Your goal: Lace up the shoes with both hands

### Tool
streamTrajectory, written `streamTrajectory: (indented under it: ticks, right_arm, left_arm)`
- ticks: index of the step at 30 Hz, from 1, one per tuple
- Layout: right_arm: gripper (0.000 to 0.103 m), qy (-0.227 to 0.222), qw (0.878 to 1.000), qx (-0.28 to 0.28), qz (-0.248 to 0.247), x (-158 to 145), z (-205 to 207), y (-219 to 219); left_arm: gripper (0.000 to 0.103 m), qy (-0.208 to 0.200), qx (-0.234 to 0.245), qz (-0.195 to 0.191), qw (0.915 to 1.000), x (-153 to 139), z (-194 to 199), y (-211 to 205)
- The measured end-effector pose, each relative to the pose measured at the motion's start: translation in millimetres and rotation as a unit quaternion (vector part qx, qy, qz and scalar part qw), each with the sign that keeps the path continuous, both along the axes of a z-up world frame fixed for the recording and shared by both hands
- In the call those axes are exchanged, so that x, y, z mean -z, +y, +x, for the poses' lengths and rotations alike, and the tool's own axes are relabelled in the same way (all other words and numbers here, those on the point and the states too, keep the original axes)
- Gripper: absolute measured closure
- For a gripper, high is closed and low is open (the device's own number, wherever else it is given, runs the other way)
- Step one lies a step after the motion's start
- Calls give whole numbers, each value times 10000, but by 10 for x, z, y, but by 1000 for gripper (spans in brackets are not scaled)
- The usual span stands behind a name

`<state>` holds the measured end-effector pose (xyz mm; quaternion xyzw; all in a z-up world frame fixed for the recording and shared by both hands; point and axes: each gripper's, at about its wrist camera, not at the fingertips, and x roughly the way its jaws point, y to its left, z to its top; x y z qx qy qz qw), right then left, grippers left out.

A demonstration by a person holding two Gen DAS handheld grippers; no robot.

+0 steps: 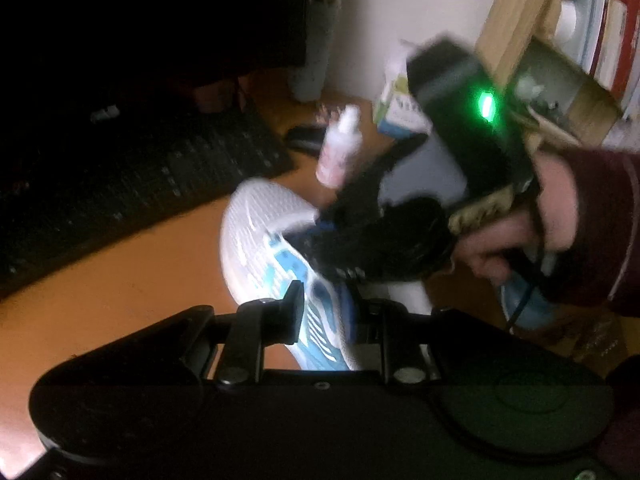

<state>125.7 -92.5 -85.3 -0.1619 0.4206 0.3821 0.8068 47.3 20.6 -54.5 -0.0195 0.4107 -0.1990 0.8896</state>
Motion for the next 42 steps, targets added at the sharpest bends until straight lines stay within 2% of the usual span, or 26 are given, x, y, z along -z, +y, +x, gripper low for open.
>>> streamTrajectory:
  ticks: [6,12,21,23,26,30,33,34,35,37,39,40,41,42]
  right_arm:
    - [100,2,10000,9,48,27,8,-28]
    - [100,-15,10000,45,68,45,9,-25]
    - [100,-31,9999,64,115,63,-4,-41]
    - [100,-28,9999,67,122,62,-3,-42]
    - [100,-31,9999,72,136,61,-7,-44]
    - [100,-49,9999,92,137,55,-22,-46]
    - [99,-55,9998,124,130,39,-35,-47]
    - [98,-42,9998,167,92,18,-41,-47]
    - [89,-47,9998,204,29,-11,-55,-49]
    - [78,-168,9995,253,-4,-101,-130,-103]
    - [77,-315,9990,323,33,-201,-227,-191]
    - [66,-400,9984,380,98,-253,-288,-258]
    - [49,-551,9973,476,102,-295,-357,-317]
    - [45,-656,9964,524,83,-314,-397,-348]
  left_arm:
    - [84,-94,-445,-176,9988,-44,160,154]
    - [84,244,-838,-676,9939,269,465,168]
    - [84,444,-939,-968,9899,404,585,159]
    - [93,478,-1001,-1084,9879,375,557,109]
    - [100,506,-1049,-1232,9855,395,554,104]
    - [102,618,-1284,-1600,9768,432,539,180]
    - [103,541,-1399,-1675,9744,379,498,264]
    - [103,461,-1470,-1669,9739,332,467,323]
    - [103,381,-1541,-1662,9732,284,435,382]
    - [103,159,-1766,-1642,9704,135,350,595]
    - [103,-196,-2070,-1508,9665,-89,215,899]
    - [103,-391,-2249,-1405,9634,-218,130,1071]
    - [103,-580,-2454,-1283,9591,-354,33,1258]
    - [103,-768,-2656,-1161,9540,-491,-65,1445]
